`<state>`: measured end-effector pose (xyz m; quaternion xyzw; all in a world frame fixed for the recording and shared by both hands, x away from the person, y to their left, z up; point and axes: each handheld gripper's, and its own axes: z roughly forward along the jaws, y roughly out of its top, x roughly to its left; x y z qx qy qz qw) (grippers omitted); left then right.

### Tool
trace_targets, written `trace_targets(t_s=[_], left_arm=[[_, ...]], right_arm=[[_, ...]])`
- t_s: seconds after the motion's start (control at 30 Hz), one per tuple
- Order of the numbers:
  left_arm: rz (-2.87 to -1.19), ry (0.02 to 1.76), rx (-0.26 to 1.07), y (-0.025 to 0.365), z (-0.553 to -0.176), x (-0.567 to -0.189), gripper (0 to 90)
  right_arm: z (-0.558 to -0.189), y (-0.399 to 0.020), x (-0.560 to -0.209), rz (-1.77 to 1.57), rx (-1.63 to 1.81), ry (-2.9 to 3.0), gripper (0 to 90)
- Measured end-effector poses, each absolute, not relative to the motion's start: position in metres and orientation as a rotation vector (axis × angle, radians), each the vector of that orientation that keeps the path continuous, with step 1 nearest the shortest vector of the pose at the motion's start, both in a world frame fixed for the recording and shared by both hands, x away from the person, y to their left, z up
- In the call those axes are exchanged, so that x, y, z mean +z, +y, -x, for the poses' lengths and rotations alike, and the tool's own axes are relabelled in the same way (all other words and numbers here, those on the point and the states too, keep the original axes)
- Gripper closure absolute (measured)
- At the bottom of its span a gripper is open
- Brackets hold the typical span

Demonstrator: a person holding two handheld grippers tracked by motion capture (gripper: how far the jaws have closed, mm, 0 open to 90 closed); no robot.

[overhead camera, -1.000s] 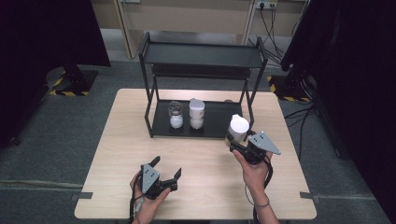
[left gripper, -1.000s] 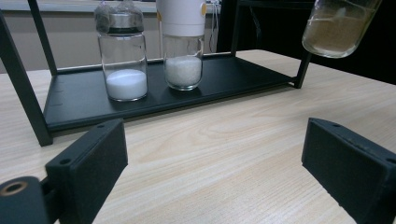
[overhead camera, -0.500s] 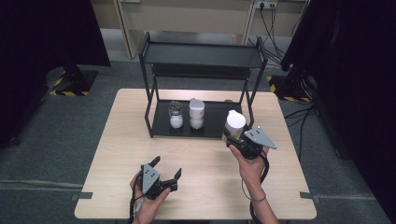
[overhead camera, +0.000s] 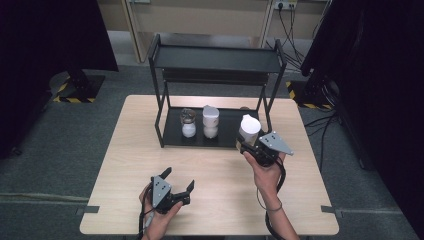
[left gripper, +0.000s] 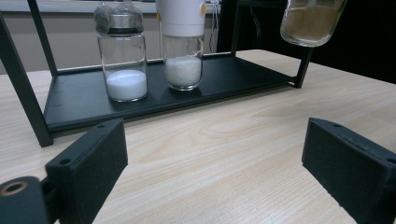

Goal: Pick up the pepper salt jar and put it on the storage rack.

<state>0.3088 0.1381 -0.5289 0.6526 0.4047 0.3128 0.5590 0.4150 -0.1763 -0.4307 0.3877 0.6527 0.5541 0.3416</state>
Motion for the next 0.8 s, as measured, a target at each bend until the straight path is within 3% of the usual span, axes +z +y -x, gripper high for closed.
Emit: trace_targets(t_s=[0.8], left_arm=[[-1.541,0.952,0.740,0.138,-0.309,-0.529,6.1]], right_arm=[[-0.436,-0.164,-0.429,-1.020,1.437,1.698,31.0]])
